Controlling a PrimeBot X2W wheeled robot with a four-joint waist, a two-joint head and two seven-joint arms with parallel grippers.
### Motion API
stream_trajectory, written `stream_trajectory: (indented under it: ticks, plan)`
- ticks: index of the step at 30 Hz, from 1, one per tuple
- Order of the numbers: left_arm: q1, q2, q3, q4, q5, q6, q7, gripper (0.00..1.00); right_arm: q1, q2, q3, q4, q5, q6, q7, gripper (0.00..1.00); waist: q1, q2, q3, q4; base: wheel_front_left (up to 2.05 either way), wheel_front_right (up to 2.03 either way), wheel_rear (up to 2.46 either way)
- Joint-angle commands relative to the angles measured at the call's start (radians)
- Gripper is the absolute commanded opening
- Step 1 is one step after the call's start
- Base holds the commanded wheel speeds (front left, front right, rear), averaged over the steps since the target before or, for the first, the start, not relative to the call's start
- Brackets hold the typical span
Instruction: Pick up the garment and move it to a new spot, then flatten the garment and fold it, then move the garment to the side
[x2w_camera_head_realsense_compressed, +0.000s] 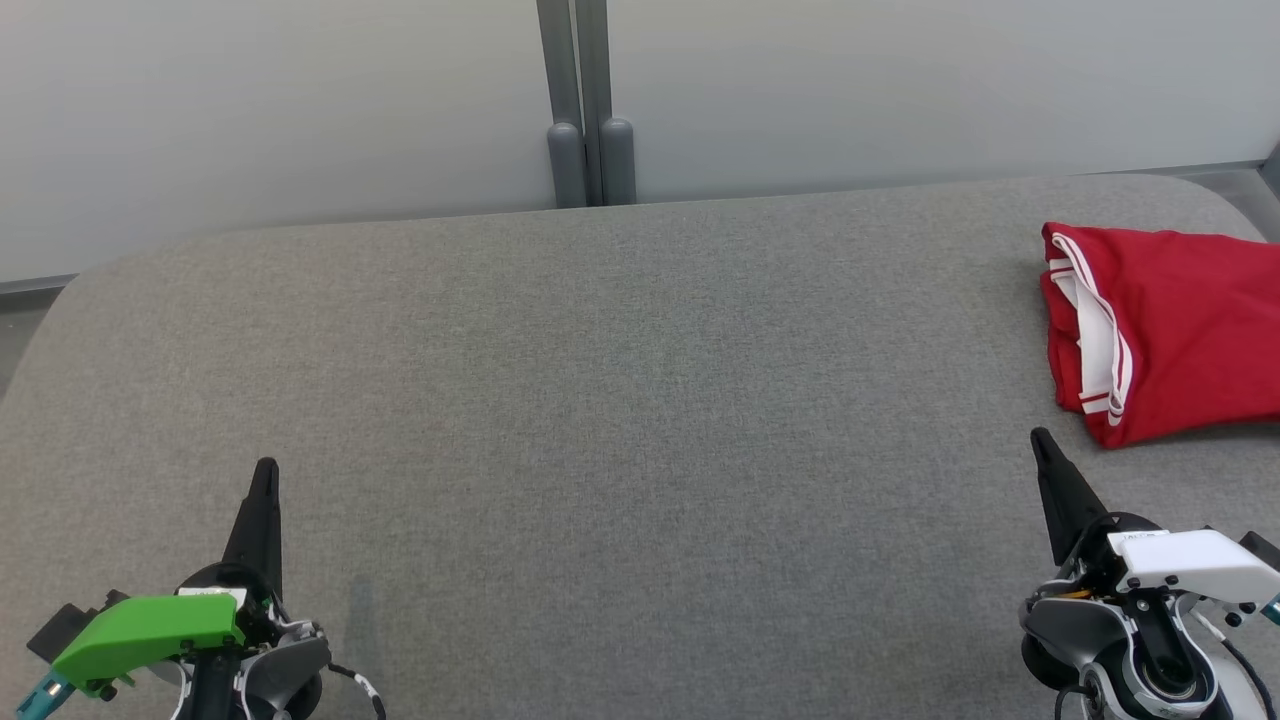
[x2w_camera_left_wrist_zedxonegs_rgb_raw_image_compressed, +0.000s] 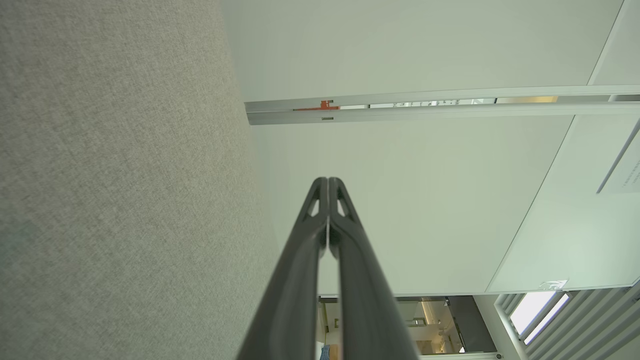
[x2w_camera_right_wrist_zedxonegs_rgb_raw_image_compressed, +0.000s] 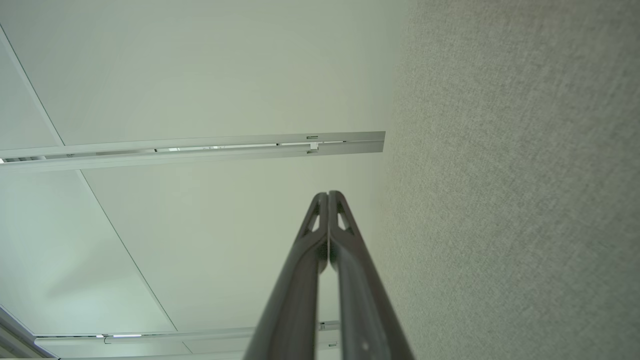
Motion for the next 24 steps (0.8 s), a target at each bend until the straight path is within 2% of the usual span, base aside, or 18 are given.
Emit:
stream_trajectory:
  ticks: [1,24]
  plan:
    - [-0.011,0.005,0.002,-0.002,-0.001,-0.004,0.003,0.00,-0.006,-0.001,-0.001,-0.004,0.006,0.000,0.003,0.00,0.0000,-0.0001,0.000,0.000,0.00,0.00,0.00]
    - [-0.011,0.005,0.002,-0.003,-0.001,-0.004,0.003,0.00,-0.006,-0.001,-0.001,-0.004,0.007,0.000,0.003,0.00,0.0000,-0.0001,0.000,0.000,0.00,0.00,0.00]
